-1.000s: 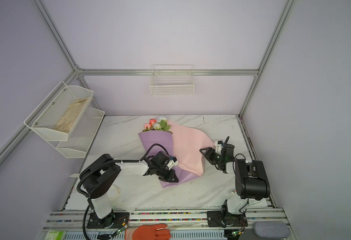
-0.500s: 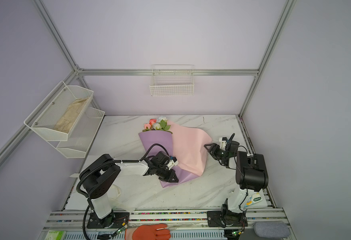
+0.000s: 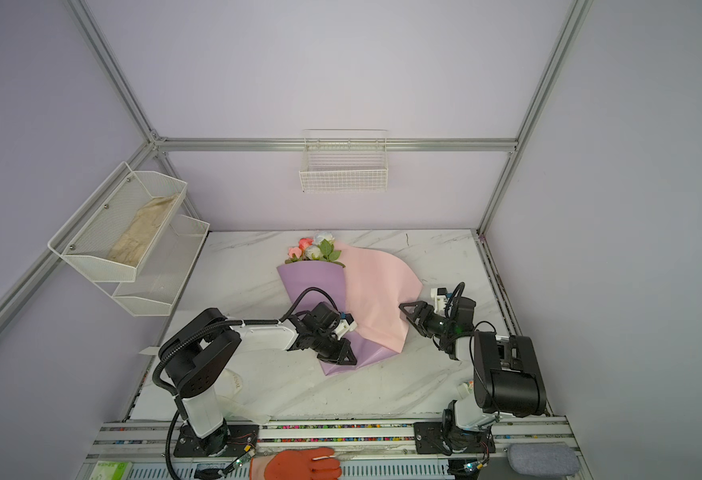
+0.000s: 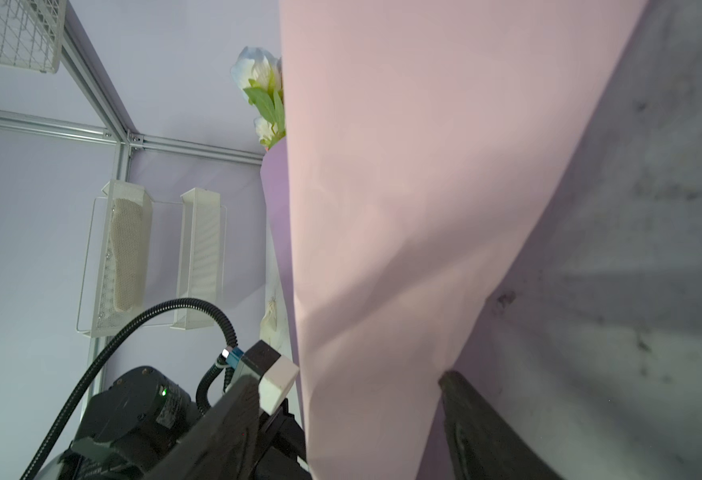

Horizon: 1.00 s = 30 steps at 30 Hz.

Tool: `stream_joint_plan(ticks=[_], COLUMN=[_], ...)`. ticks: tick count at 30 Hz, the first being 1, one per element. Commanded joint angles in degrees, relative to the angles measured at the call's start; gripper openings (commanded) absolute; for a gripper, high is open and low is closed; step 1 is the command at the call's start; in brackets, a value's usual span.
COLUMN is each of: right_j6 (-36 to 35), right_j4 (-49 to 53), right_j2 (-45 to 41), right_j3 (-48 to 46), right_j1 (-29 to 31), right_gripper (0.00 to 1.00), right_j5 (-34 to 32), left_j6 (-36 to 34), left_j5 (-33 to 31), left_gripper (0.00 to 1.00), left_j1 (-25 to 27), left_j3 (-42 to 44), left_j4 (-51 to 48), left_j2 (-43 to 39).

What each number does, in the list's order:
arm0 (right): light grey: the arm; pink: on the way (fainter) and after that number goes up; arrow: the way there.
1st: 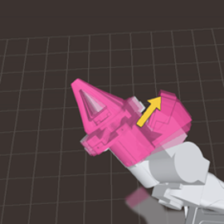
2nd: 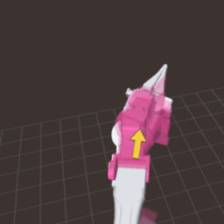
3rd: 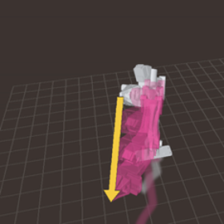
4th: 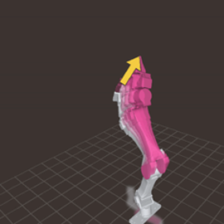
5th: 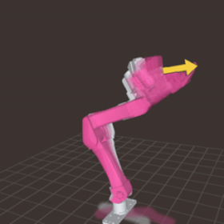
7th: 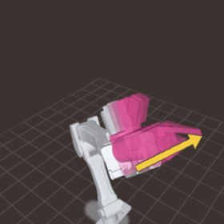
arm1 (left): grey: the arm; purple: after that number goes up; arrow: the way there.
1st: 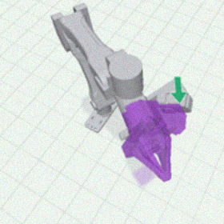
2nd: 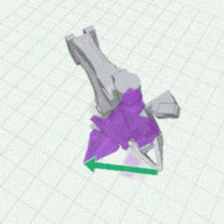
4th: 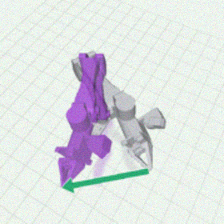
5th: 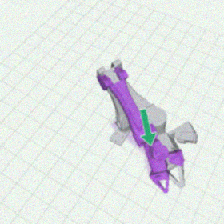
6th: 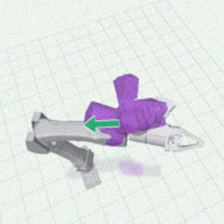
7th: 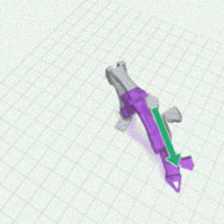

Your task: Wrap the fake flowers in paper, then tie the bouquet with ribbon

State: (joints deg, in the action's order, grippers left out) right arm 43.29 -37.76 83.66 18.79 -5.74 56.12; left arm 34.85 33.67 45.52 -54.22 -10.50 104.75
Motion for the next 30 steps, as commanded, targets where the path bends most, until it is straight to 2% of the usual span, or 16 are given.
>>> stream_joint_plan(ticks=[1, 8, 10, 13, 15, 18, 19, 21, 22, 25, 30], right_j6=[4.66, 16.34, 17.71, 16.93, 17.28, 11.96, 9.95, 8.31, 8.96, 6.87, 3.49], right_j4=[-3.96, -14.27, -13.1, -5.22, -5.53, -1.21, -0.75, -0.38, -2.36, -4.47, -5.02], right_j2=[-3.53, -4.64, -4.65, -8.9, -11.03, -12.26, -11.2, -8.65, -8.17, -6.74, 4.19], right_j3=[-3.84, -8.29, -8.92, -9.75, -11.39, -9.77, -8.03, -5.31, -5.07, -4.04, 0.8], right_j1=[0.88, 4.41, 5.54, 5.89, 6.13, 6.14, 6.11, 5.66, 5.65, 5.58, 4.64], right_gripper=[0.77, 0.81, 0.81, 0.81, 0.81, 0.79, 0.77, 0.61, 0.57, 0.49, 0.39], right_j5=[0.87, 0.91, -0.59, -4.16, -5.49, -8.34, -8.22, -8.64, -9.59, -12.66, -9.03], left_j6=[-1.2, -1.01, -1.01, -1.02, -1.01, -1.02, -1.01, -1.12, -1.35, -3.27, -4.32], left_j5=[-1.24, -1.33, -1.37, -1.59, -1.5, -1.46, -1.26, -1.2, -1.15, -1.42, -0.65], left_gripper=[0.16, 0.16, 0.16, 0.16, 0.16, 0.16, 0.16, 0.16, 0.16, 0.18, 0.21], left_j1=[0.17, 0.19, 0.14, 0.18, 0.19, 0.19, 0.19, 0.18, 0.19, 0.24, 0.94], left_j3=[-4.14, -4.41, -4.45, -4.32, -4.18, -4.05, -4.1, -4.31, -4.55, -6.4, -9.03], left_j4=[-1.61, -1.45, -1.47, -1.51, -1.53, -1.53, -1.42, -1.4, -1.39, -3.25, -3.18], left_j2=[-1.22, -1.13, -1.31, -1.48, -1.63, -1.91, -1.93, -2.29, -2.51, -3.1, -4.16])
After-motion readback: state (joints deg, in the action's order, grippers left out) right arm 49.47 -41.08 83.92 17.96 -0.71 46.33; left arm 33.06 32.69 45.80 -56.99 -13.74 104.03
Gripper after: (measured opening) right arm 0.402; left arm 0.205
